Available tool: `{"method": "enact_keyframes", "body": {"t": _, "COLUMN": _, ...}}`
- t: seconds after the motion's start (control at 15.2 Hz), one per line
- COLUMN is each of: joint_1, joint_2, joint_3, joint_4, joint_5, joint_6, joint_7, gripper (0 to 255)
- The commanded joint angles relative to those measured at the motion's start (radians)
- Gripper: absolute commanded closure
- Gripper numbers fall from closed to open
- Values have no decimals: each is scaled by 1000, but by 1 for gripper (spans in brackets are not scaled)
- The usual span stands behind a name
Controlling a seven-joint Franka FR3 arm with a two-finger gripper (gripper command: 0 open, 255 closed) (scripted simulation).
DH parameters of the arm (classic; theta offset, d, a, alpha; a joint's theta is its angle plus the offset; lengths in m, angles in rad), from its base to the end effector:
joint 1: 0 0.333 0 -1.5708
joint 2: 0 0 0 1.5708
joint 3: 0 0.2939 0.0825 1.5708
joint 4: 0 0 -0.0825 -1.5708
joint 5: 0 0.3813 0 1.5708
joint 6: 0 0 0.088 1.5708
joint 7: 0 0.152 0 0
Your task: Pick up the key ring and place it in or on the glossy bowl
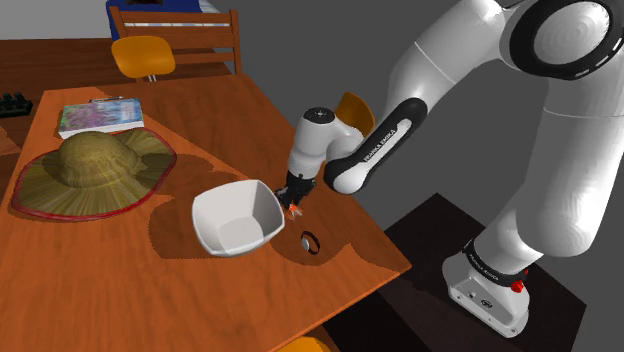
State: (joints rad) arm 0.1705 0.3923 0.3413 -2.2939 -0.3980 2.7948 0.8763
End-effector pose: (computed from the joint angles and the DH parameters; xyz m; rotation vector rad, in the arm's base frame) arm 0.4564 0.2842 0.1384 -3.0649 0.0494 -0.2097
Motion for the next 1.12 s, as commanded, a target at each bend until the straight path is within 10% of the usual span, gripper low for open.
{"method": "enact_keyframes", "body": {"t": 0.0, "joint_1": -13, "joint_2": -25, "joint_3": 20, "joint_4": -5, "joint_5": 22, "joint_6": -20, "joint_7": -15, "gripper": 255}}
{"method": "enact_keyframes", "body": {"t": 1.06, "joint_1": -100, "joint_2": -220, "joint_3": 137, "joint_4": -7, "joint_5": 220, "joint_6": -196, "joint_7": -162, "gripper": 255}}
